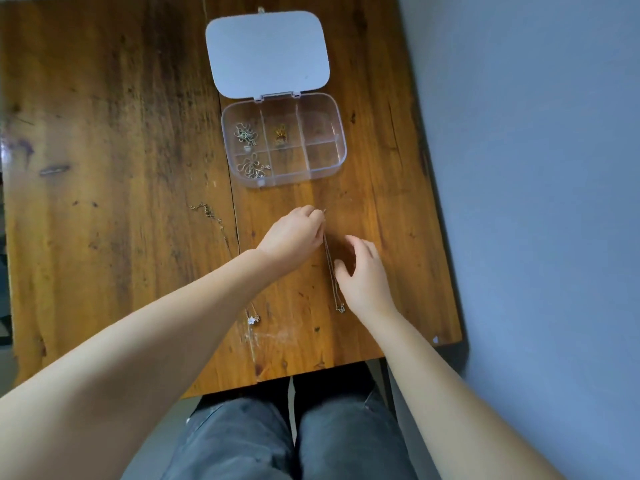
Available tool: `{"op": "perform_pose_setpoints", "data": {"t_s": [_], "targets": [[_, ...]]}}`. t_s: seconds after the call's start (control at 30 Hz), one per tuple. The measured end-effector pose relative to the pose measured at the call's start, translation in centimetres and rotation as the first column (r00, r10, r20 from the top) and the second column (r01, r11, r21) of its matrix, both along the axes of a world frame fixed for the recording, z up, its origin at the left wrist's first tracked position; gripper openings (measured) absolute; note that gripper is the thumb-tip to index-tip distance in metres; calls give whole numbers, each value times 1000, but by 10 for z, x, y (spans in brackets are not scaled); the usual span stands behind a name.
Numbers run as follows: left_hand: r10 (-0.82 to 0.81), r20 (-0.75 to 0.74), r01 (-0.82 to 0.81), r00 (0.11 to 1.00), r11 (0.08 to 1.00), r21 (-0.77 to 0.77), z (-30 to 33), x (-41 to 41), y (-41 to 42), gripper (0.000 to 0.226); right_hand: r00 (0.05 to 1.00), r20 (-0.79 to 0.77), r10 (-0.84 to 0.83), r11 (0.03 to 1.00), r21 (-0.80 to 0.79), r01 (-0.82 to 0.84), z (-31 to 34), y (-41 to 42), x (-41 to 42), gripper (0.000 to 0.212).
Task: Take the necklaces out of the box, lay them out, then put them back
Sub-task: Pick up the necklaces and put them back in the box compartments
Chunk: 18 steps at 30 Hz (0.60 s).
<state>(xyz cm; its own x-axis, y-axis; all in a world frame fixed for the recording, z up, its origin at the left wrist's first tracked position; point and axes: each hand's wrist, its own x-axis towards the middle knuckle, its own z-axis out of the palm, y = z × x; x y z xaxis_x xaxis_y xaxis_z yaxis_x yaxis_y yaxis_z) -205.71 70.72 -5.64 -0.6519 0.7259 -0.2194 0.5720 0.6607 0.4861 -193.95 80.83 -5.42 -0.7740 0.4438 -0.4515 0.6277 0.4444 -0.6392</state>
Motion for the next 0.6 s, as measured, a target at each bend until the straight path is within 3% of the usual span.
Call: {"op": "perform_pose_setpoints", "data": {"t_s": [0.1,0.2,0.33,0.5,0.53,0.6], "targets": [[104,46,-113,993,950,291,21,9,-8,1,997,-52,54,981,-183,-63,0,-6,-19,54],[245,39,-238,969,870,431,42,4,-13,5,997,-58,43,949,-310,-59,0,-11,-30,10],[527,111,-509,842,712,484,59,-27,-23,4,990,-142,-22,931,-364,-32,10,3,-20,15],[708,254,-723,659,503,474,66,-63,-36,6,960,-185,-210,926,-352,134,29,33,-27,17],[709,267,-732,652,497,467,67,-66,-38,6,952,-197,-233,921,-360,150,34,37,-35,18],[640,260,-678,723,581,451,69,-69,-36,6,950,-237,-200,933,-341,112,49,40,-54,20]]}}
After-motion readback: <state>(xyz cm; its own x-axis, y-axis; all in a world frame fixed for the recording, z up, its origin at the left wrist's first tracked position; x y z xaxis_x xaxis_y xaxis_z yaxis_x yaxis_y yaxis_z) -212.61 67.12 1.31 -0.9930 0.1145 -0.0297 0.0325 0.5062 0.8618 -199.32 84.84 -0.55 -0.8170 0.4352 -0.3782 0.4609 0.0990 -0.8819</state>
